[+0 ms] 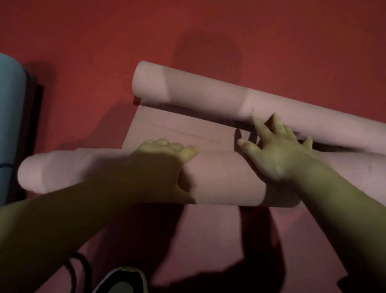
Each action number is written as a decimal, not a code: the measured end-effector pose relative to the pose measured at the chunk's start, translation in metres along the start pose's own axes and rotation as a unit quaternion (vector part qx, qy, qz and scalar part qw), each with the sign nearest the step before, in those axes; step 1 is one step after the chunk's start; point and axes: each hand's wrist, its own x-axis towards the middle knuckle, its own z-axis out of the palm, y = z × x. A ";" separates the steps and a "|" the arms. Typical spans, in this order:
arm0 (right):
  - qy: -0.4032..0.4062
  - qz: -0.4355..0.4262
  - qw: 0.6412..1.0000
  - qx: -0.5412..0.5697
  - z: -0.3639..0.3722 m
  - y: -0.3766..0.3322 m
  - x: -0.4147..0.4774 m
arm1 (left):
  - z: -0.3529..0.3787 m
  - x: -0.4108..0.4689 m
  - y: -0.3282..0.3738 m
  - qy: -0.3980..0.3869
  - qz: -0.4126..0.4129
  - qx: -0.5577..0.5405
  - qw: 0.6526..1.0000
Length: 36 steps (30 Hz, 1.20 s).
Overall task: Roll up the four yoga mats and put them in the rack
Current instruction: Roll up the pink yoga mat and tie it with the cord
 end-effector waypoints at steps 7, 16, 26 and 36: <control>-0.030 0.037 0.998 -0.044 0.035 -0.002 -0.044 | 0.020 -0.048 0.024 -0.095 0.007 -0.008 0.995; 0.017 0.074 0.997 0.019 0.047 -0.001 -0.052 | 0.021 -0.044 0.025 -0.131 0.010 -0.058 0.990; 0.035 0.049 0.997 0.048 0.045 -0.002 -0.038 | 0.040 -0.072 0.035 0.012 -0.009 -0.018 1.000; 0.053 0.050 0.995 0.066 0.039 -0.006 -0.028 | 0.042 -0.063 0.036 0.061 -0.028 -0.020 0.998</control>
